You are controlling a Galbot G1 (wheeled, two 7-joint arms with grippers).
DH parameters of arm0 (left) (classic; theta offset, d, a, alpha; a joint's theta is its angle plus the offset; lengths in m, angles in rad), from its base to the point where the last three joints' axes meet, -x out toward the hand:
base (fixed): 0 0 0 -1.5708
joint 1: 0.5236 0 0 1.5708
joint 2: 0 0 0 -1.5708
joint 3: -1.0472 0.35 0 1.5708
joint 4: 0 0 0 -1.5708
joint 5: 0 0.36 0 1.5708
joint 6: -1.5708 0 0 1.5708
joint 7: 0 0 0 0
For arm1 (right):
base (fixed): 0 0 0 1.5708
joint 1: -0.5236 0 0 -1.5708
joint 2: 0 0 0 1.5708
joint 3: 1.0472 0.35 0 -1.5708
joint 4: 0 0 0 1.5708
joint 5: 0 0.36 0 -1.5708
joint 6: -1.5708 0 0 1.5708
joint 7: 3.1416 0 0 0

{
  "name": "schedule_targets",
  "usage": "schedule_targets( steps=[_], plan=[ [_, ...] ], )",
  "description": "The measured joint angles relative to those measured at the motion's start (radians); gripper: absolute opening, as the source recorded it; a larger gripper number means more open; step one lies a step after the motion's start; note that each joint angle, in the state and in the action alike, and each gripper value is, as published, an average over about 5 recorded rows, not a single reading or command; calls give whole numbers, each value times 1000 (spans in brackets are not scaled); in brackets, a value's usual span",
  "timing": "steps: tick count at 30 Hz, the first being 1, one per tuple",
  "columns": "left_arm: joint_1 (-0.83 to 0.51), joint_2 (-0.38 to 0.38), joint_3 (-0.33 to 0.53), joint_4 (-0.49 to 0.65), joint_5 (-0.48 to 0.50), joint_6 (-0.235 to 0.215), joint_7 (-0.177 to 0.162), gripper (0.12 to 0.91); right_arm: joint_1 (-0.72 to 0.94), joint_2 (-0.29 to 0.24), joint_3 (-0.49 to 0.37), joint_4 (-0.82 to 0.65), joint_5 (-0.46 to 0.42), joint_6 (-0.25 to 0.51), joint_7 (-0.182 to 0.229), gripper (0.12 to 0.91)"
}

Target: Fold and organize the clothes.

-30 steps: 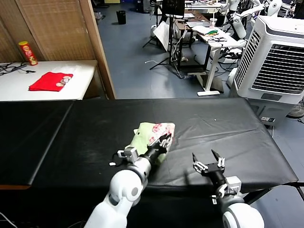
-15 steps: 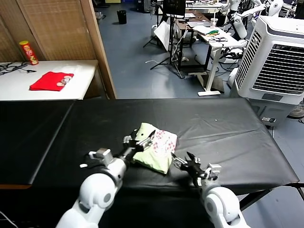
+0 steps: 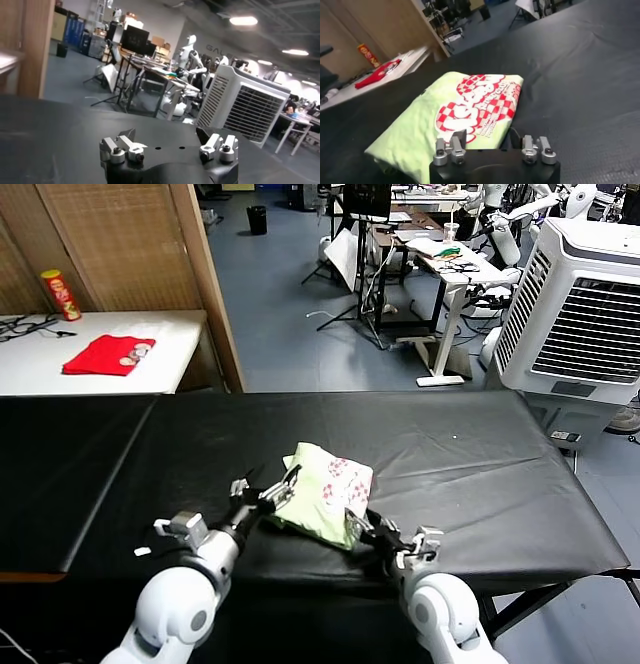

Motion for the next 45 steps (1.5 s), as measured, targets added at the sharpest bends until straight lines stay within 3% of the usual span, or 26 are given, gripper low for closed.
schedule_targets(
  steps=[3, 8, 11, 19, 25, 27, 30, 33, 36, 41, 43, 45],
  plan=[
    [11, 0, -7, -2, 4, -3, 0, 798, 3, -3, 5, -10, -10, 11, -9, 453],
    [28, 1, -19, -3, 5, -8, 2, 798, 16, -10, 5, -23, -44, 28, -40, 206],
    [36, 2, -26, -3, 7, -10, 4, 798, 24, -12, 6, -34, -49, 31, -55, 144],
    [56, 10, -48, -3, 9, -16, 6, 798, 37, -39, 12, -21, -161, 91, -149, 126],
    [57, 10, -54, -5, 10, -16, 6, 798, 45, -69, 30, 10, -212, 75, -156, 126],
    [57, 8, -55, -7, 10, -16, 6, 798, 53, -72, 49, -6, -312, 78, -130, 126],
    [58, 7, -60, -8, 9, -18, 6, 798, 72, -80, 111, -77, -572, 106, -103, 125],
    [55, 6, -64, -6, 5, -21, 7, 798, 80, -107, 177, -145, -799, 123, -112, 123],
    [53, 2, -64, -2, 4, -23, 8, 798, 81, -139, 223, -176, -926, 135, -121, 122],
    [59, -1, -62, 3, 4, -30, 11, 798, 69, -181, 257, -189, -972, 152, -142, 125],
    [63, -2, -61, 6, 4, -32, 13, 798, 59, -198, 266, -186, -955, 160, -144, 150],
    [67, -2, -61, 7, 5, -33, 14, 798, 48, -214, 276, -176, -924, 166, -144, 223]
  ],
)
